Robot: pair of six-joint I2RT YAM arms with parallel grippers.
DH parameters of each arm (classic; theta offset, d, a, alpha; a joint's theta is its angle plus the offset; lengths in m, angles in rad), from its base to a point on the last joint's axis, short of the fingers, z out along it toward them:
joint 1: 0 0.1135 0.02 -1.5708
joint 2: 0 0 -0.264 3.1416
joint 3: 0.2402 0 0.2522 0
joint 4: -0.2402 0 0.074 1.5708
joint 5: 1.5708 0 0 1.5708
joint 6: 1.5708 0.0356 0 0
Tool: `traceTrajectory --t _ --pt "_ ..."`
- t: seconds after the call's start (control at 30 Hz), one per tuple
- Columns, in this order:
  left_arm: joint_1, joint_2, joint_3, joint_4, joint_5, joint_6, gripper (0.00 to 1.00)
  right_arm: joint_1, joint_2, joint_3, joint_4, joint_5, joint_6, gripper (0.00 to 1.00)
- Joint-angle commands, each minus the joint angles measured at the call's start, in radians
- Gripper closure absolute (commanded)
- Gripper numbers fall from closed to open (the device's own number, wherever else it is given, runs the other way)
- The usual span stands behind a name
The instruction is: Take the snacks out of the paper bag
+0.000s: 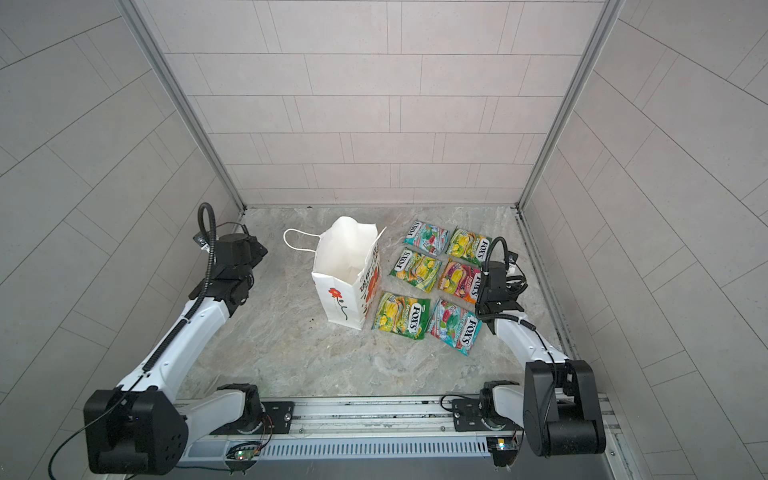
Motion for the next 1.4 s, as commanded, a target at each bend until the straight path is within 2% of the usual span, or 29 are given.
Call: traceTrajectory --t 0.0,0.2,0.4,0.5,0.6,0.87,1.0,1.13,1.23,1.37 --pt "0.005 -0.014 -0.067 0.116 0.021 0.114 0.00 -0.003 0.017 -0.031 0.189 0.046 -0.019 0.36" --pt "0.004 -0.003 -0.174 0.254 0.079 0.212 0.00 -0.003 0.064 -0.068 0.285 0.041 -0.061 0.36" --pt "0.005 0.015 -0.251 0.319 0.049 0.342 0.00 -0.003 0.094 -0.092 0.333 0.021 -0.039 0.37" --pt "0.005 0.031 -0.305 0.400 0.044 0.361 0.00 -0.003 0.117 -0.088 0.346 0.007 -0.050 0.37" --pt "0.005 0.062 -0.370 0.523 0.035 0.359 0.00 -0.003 0.135 -0.081 0.355 -0.016 -0.065 0.36" --pt "0.005 0.195 -0.507 0.929 0.095 0.487 0.00 -0.003 0.145 -0.080 0.393 -0.135 -0.125 0.30" --pt "0.006 0.207 -0.495 0.933 0.140 0.513 0.00 0.001 0.143 -0.092 0.425 -0.224 -0.162 0.29" --pt "0.006 0.215 -0.495 0.947 0.184 0.535 0.00 0.003 0.147 -0.094 0.446 -0.266 -0.182 0.28" --pt "0.006 0.249 -0.515 1.011 0.186 0.554 0.00 0.011 0.136 -0.151 0.575 -0.279 -0.221 0.28" --pt "0.006 0.383 -0.580 1.275 0.212 0.577 0.00 0.017 0.159 -0.244 0.820 -0.280 -0.276 0.28"
